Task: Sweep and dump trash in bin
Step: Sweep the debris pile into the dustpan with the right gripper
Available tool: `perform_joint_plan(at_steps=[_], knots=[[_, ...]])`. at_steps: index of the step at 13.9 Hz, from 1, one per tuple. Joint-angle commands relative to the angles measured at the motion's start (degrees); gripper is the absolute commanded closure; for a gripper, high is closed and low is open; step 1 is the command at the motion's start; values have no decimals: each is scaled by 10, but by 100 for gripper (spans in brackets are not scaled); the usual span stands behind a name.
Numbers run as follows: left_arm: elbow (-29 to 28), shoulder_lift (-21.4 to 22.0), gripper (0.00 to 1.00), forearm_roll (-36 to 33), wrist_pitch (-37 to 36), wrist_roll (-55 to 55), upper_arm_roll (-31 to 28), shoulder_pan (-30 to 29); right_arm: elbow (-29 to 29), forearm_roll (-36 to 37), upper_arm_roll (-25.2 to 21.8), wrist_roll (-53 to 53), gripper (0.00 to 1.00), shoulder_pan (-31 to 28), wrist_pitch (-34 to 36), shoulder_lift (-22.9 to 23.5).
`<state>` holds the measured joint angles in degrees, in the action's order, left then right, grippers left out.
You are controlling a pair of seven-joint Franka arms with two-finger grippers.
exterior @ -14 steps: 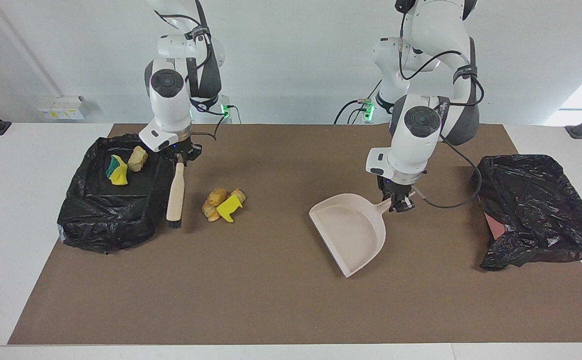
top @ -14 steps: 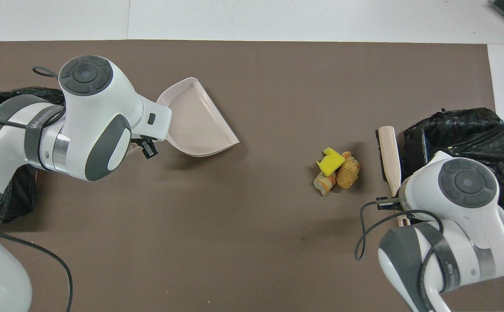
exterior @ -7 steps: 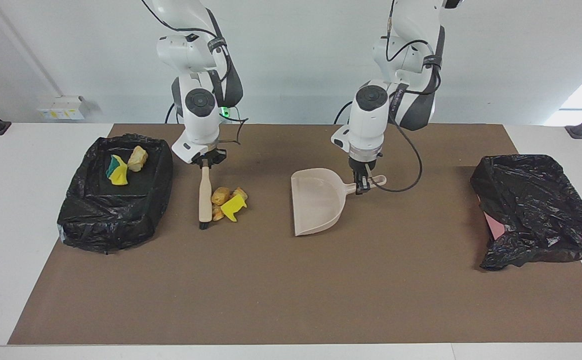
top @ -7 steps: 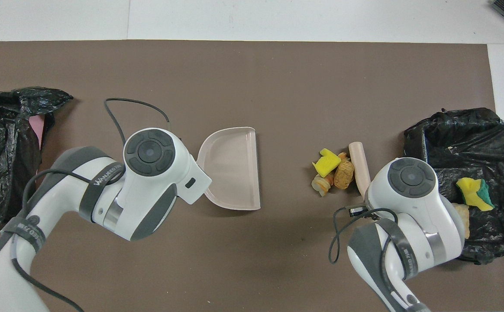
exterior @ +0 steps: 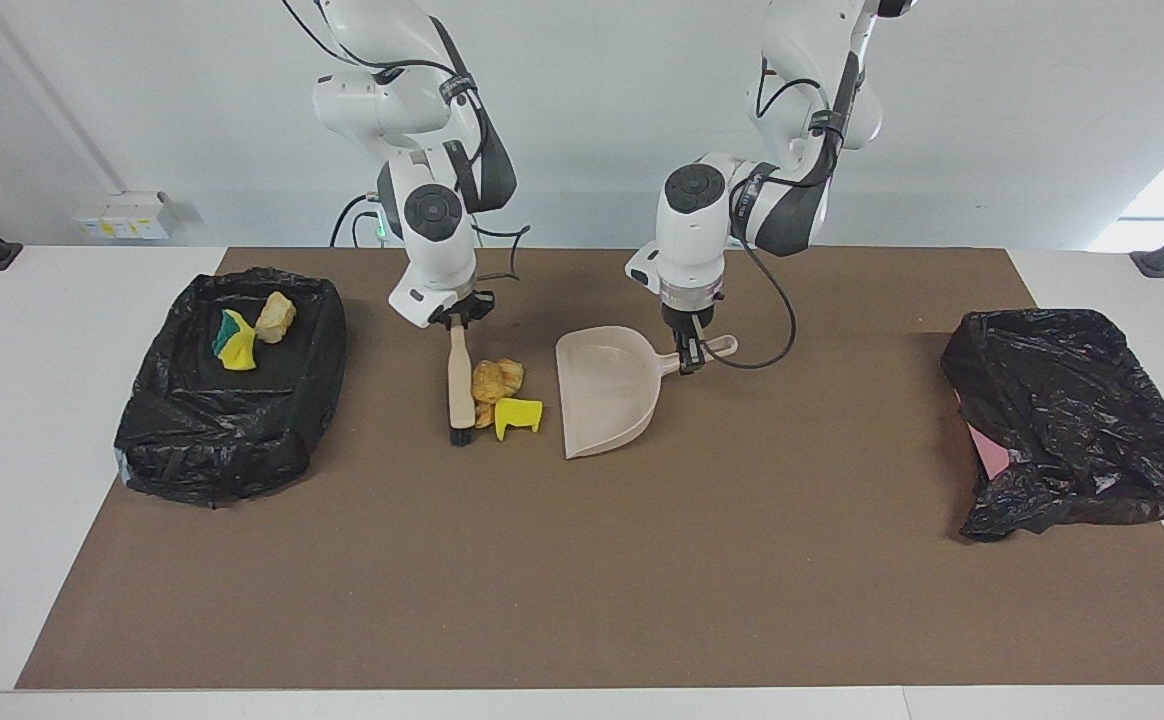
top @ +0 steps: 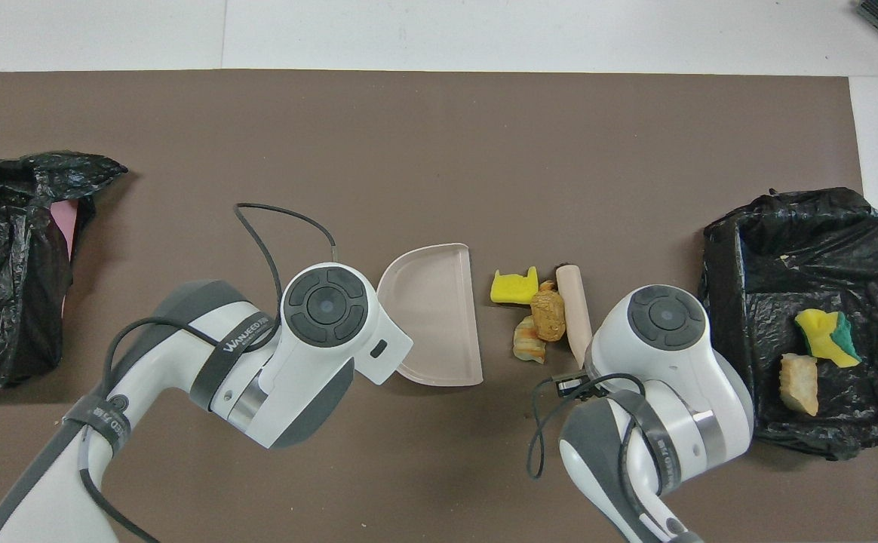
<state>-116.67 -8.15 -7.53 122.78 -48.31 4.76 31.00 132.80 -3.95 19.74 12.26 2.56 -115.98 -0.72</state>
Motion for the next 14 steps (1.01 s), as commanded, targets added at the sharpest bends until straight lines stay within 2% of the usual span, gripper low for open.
perform_joint_plan(at_steps=[1,3,5,8,10,11,14], knots=[[-18,1,100,-10,13,30,-6,21,-25,-71,3,-25,100,10,-2,26],[-18,-7,100,-10,28,36,-6,24,-40,-152,3,-43,100,36,-3,30],[-18,-12,100,-10,39,36,-6,22,-50,-220,3,-56,100,38,-1,32],[-16,-19,100,-10,66,19,-6,9,-93,-241,2,-61,100,39,49,26],[-16,-24,100,-6,71,2,-5,-8,-141,-239,-3,-55,100,29,119,13],[-15,-27,100,-2,83,-10,-5,-19,-146,-230,-6,-49,100,25,144,-7],[1,-33,100,32,99,-65,-5,-48,-146,-116,-4,20,100,10,206,-73]])
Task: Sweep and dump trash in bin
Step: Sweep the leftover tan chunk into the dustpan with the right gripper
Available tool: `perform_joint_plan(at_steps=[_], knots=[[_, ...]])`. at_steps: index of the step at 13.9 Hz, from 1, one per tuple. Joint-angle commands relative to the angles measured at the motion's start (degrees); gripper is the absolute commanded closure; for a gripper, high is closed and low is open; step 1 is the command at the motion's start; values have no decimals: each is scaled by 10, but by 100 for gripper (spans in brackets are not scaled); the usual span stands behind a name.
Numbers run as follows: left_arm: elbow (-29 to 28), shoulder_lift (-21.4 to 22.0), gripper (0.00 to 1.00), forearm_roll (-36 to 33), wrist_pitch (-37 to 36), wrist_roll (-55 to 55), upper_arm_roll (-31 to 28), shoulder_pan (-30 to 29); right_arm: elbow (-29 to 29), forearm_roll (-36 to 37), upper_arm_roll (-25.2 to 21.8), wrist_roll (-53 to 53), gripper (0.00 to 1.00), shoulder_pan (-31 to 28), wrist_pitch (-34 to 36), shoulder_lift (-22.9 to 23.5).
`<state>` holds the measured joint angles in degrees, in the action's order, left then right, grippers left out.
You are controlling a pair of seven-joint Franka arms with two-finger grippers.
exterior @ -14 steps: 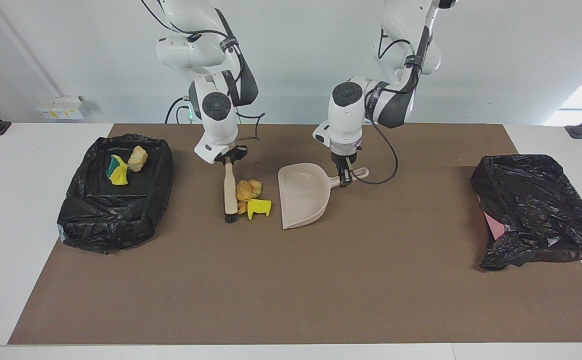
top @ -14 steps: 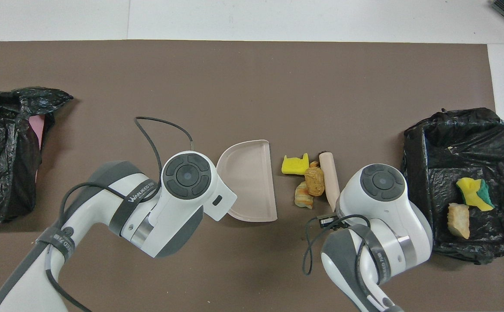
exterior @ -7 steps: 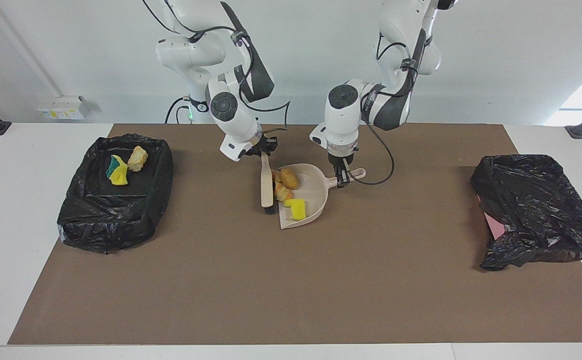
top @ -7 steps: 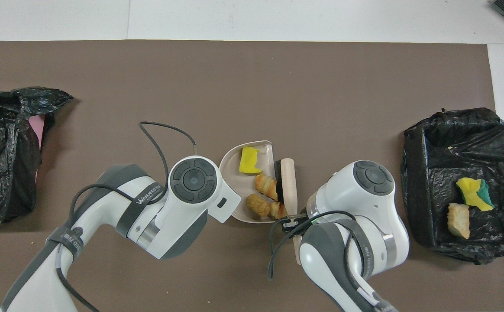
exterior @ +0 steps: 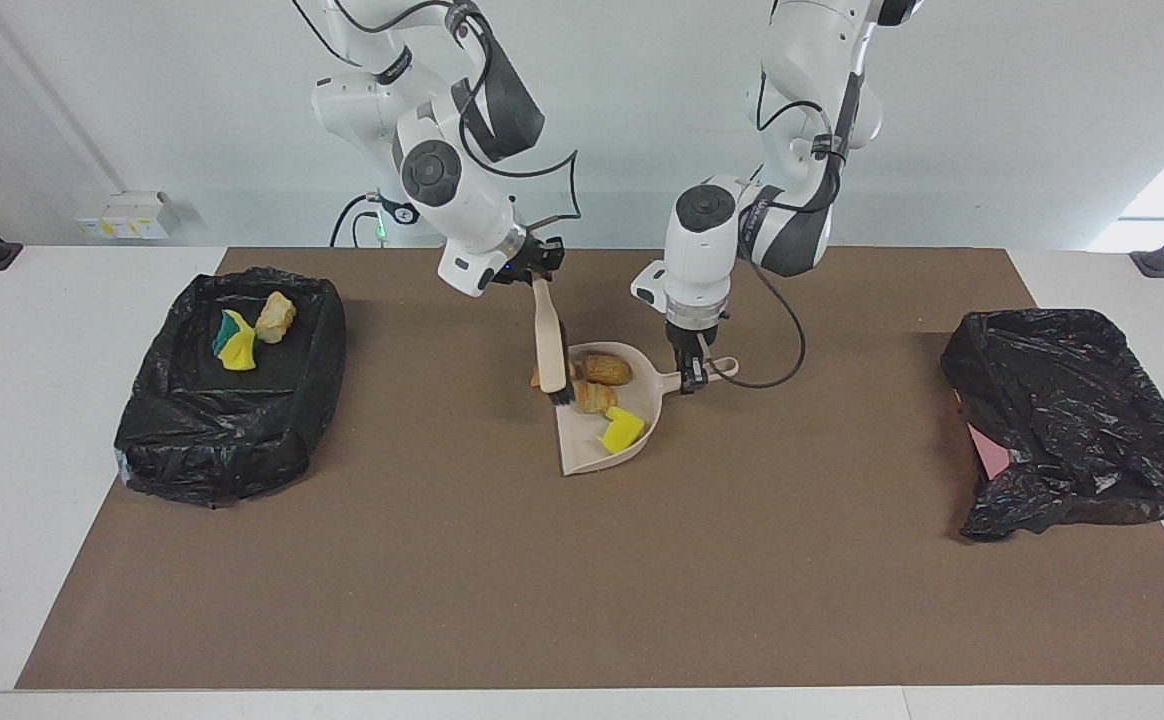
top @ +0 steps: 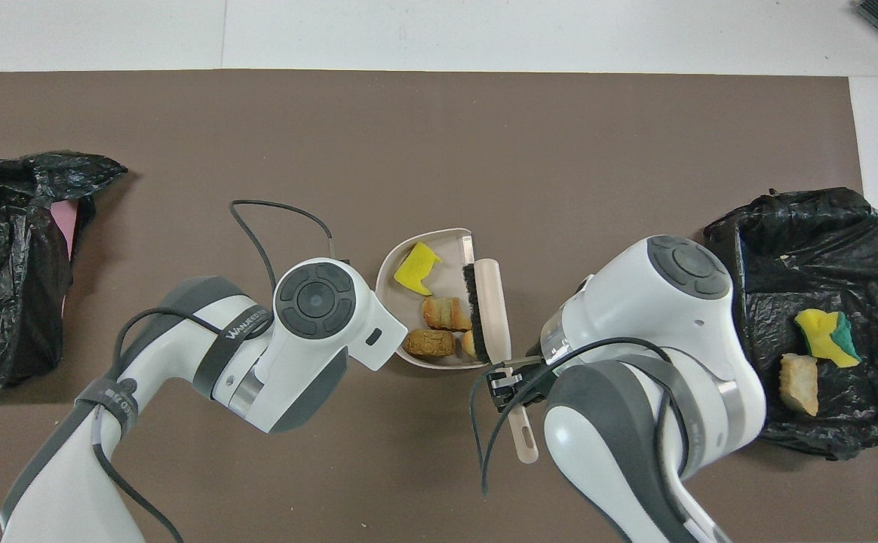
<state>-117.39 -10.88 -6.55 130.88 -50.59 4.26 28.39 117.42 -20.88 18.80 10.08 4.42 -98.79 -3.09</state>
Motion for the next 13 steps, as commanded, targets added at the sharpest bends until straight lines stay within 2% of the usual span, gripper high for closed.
perform_joint_plan(at_steps=[1,3,5,9,13], knots=[[17,-5,100,42,13,-77,0,-40,12,80,7,76,100,-3,61,-72],[29,-4,100,79,1,-147,0,-78,44,97,13,107,100,15,79,-104],[37,-3,100,93,-5,-190,0,-106,71,96,13,154,100,73,62,-118],[46,-3,100,131,-21,-264,0,-146,96,93,14,228,100,145,-4,-84],[41,0,100,128,-27,-270,-4,-149,98,116,11,191,100,136,-37,-55]])
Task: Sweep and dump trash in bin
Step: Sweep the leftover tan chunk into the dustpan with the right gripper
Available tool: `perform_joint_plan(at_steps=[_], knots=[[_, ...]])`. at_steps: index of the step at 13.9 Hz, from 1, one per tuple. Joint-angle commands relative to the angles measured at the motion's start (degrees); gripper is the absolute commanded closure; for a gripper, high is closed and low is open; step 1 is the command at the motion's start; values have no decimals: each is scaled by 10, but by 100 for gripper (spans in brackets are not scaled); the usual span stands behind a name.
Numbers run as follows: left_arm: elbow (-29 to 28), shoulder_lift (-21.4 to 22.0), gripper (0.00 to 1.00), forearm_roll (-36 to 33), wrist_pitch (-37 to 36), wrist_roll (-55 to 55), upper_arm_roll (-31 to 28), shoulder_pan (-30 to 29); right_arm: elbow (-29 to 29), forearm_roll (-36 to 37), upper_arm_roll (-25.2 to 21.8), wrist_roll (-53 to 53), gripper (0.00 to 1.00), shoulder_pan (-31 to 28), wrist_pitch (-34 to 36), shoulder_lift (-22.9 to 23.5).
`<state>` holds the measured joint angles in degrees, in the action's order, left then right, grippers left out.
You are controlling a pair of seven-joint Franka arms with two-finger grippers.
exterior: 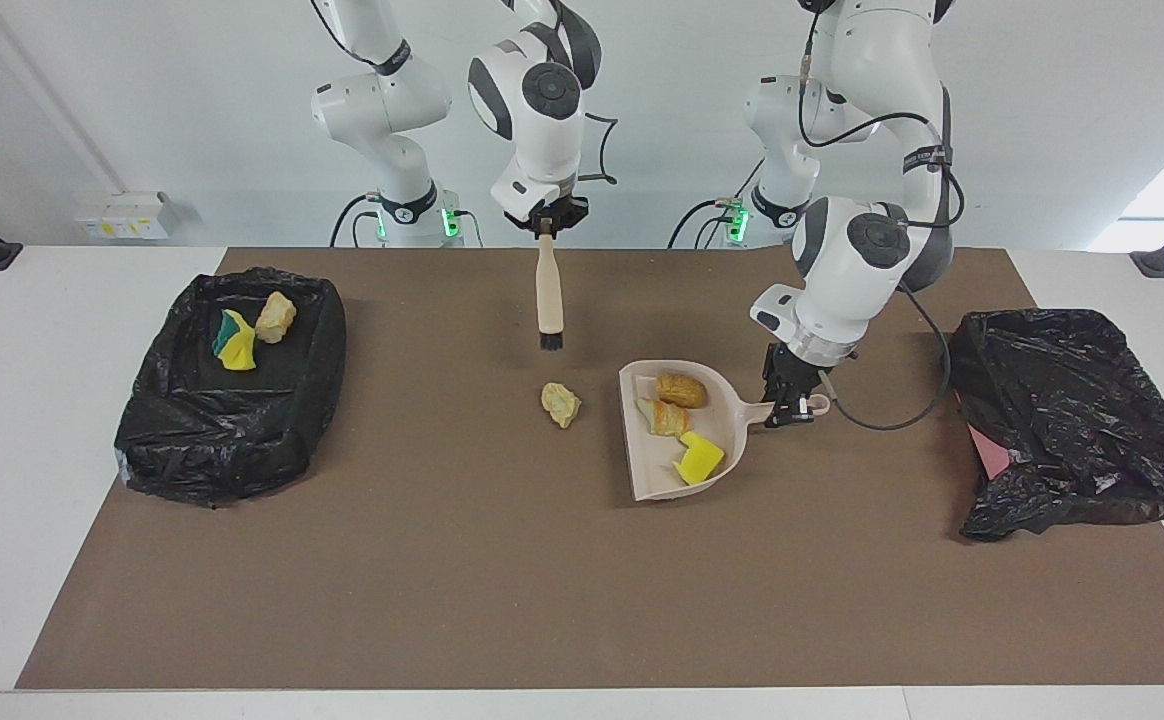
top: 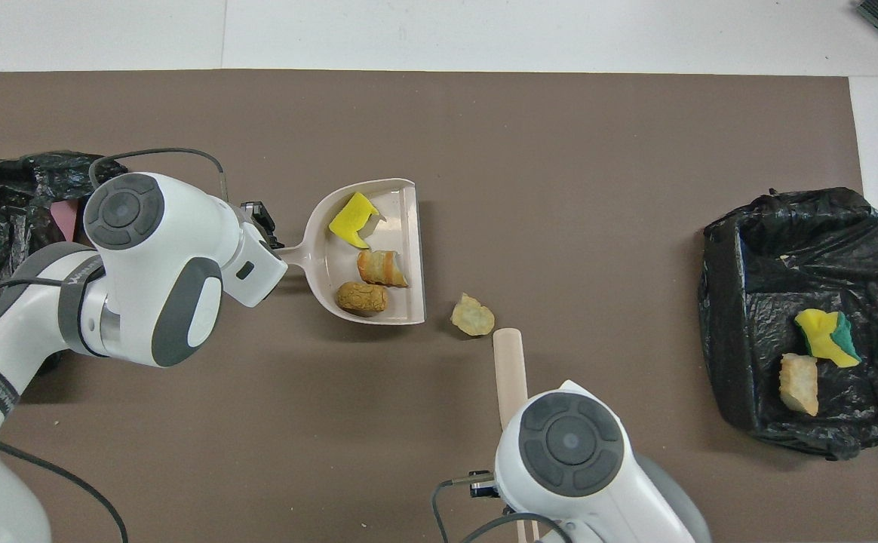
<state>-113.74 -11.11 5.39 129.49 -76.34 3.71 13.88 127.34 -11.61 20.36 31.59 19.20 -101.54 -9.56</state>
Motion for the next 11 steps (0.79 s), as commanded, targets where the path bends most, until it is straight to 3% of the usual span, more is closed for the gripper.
perform_joint_plan(at_steps=[1,3,6,8,9,11], knots=[[2,4,100,1,-15,-8,1,1,-1,62,-5,-33,100,-34,-12,14],[-3,8,100,-47,-16,24,0,21,-1,80,-5,-46,100,-65,-52,31],[-30,31,100,-150,-34,147,1,66,-5,99,-4,-58,100,-70,-84,94],[-30,33,100,-183,-66,205,2,94,-10,88,-2,-74,100,-59,-88,118],[-30,34,100,-186,-75,217,2,107,-10,81,-2,-75,100,-58,-95,128],[-38,35,100,-186,-78,241,2,125,-11,-5,-2,-77,100,-53,-124,138]])
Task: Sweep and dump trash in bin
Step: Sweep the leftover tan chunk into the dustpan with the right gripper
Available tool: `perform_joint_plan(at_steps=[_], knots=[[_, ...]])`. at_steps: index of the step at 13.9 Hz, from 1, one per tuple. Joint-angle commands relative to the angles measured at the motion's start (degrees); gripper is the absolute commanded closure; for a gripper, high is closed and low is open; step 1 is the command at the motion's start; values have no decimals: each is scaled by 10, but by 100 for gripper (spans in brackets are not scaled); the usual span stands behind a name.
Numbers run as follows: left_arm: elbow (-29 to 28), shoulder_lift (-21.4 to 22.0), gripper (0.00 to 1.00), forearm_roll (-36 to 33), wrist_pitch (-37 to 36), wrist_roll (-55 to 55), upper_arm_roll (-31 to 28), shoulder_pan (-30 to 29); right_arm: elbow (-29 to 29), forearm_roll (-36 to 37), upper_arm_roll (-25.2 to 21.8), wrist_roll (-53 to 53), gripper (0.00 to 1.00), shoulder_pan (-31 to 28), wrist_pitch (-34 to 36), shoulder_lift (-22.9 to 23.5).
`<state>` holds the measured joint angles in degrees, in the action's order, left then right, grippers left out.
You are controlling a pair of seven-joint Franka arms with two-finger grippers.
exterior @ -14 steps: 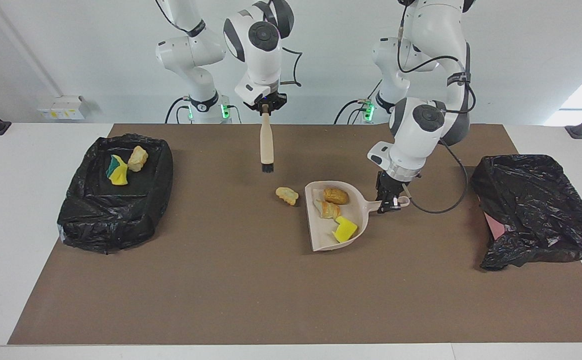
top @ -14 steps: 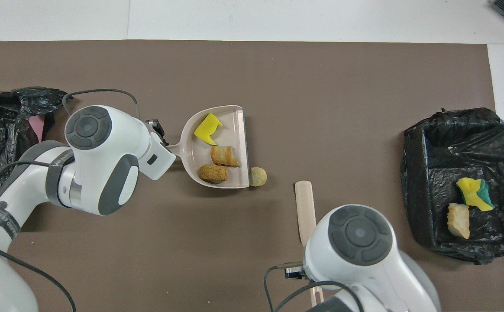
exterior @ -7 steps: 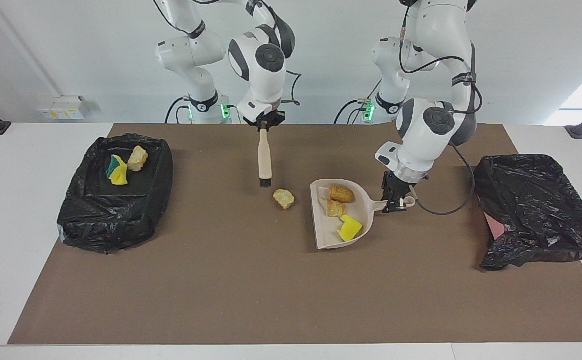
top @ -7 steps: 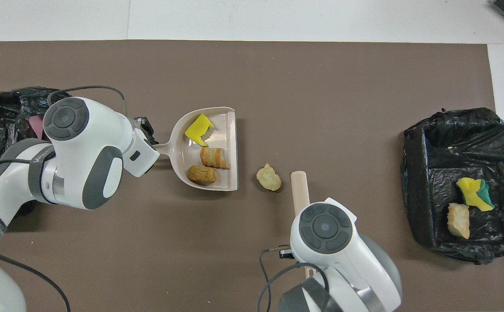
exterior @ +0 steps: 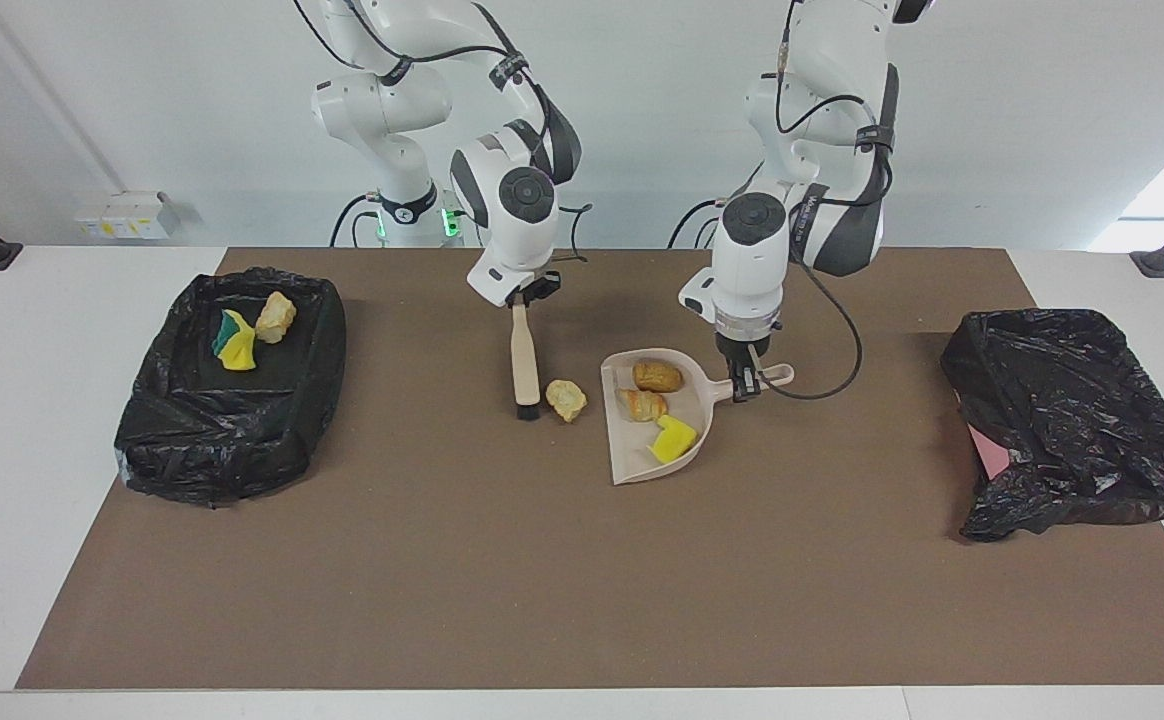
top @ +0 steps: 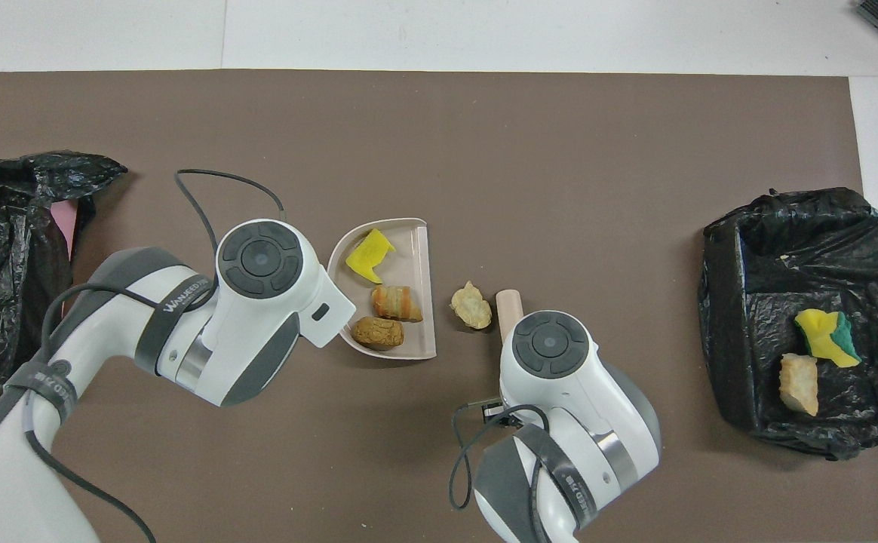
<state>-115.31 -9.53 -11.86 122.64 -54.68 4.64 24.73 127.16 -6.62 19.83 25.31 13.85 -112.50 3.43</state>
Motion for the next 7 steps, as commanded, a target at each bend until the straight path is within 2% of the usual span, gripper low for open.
perform_joint_plan(at_steps=[1,3,4,7], knots=[[-23,20,100,-13,-9,26,-6,22,-11,-93,3,-19,100,6,-28,10],[-33,22,100,-12,7,26,-4,22,-16,-205,4,-38,100,19,-69,14],[-35,22,100,-11,22,22,-4,16,-19,-238,4,-47,100,28,-80,17],[-39,15,100,22,58,-12,-3,-5,-33,-215,0,-40,100,31,-54,0]])
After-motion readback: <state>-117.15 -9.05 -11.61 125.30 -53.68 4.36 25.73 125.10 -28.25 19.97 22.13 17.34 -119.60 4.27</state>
